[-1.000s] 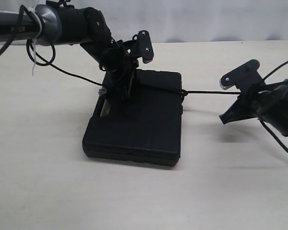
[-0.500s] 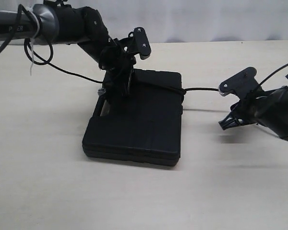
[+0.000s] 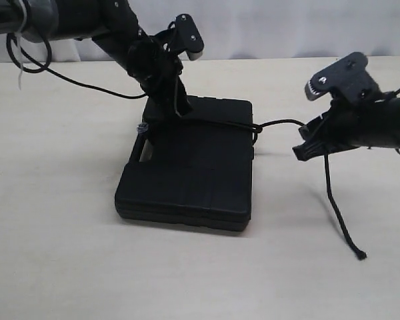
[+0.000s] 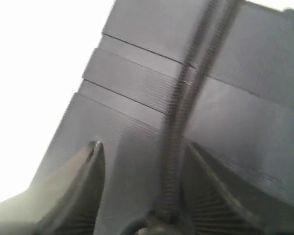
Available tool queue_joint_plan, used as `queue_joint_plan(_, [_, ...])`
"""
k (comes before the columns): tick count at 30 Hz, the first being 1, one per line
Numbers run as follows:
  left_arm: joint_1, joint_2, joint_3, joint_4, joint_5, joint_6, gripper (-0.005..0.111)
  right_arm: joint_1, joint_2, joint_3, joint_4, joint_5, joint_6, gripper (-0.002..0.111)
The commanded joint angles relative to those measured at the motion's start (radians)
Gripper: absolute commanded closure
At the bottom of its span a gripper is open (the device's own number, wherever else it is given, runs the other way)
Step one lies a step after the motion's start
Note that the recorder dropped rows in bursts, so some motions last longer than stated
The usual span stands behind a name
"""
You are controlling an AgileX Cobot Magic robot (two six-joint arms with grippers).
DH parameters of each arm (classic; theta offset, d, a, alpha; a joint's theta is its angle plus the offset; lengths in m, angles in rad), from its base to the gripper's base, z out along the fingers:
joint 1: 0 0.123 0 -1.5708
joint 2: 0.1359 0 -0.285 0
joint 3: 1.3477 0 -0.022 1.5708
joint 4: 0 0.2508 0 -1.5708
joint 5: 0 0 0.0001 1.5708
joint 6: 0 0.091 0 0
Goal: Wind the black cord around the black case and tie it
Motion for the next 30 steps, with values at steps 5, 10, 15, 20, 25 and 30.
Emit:
queue_joint_plan(5, [0.001, -0.017, 0.001, -0.008, -0.023, -0.048, 0.06, -0.002, -0.21, 0.125, 0.001, -0.158, 0.12, 0.062])
queue_joint_plan(10, [0.001, -0.017, 0.001, -0.012, -0.023, -0.05, 0.06, -0.002, -0.201, 0.113, 0.001, -0.021, 0.185, 0.095])
queue_joint_plan(15, [0.001, -0.017, 0.001, -0.034, -0.015, -0.086, 0.06, -0.004, -0.058, 0.046, 0.001, 0.192, 0.193, 0.104])
queue_joint_plan(20, [0.023, -0.035, 0.001, 0.065, -0.03, -0.31, 0.06, -0.004, 0.094, -0.051, -0.011, 0.239, 0.239, 0.104])
queue_joint_plan(25, [0.097, -0.04, 0.001, 0.093, -0.045, -0.508, 0.071, -0.004, 0.24, -0.127, -0.011, 0.274, 0.253, 0.104])
queue_joint_plan(30, [0.163, -0.04, 0.001, 0.093, 0.045, -0.521, 0.099, -0.002, 0.359, -0.223, 0.019, 0.261, 0.255, 0.104])
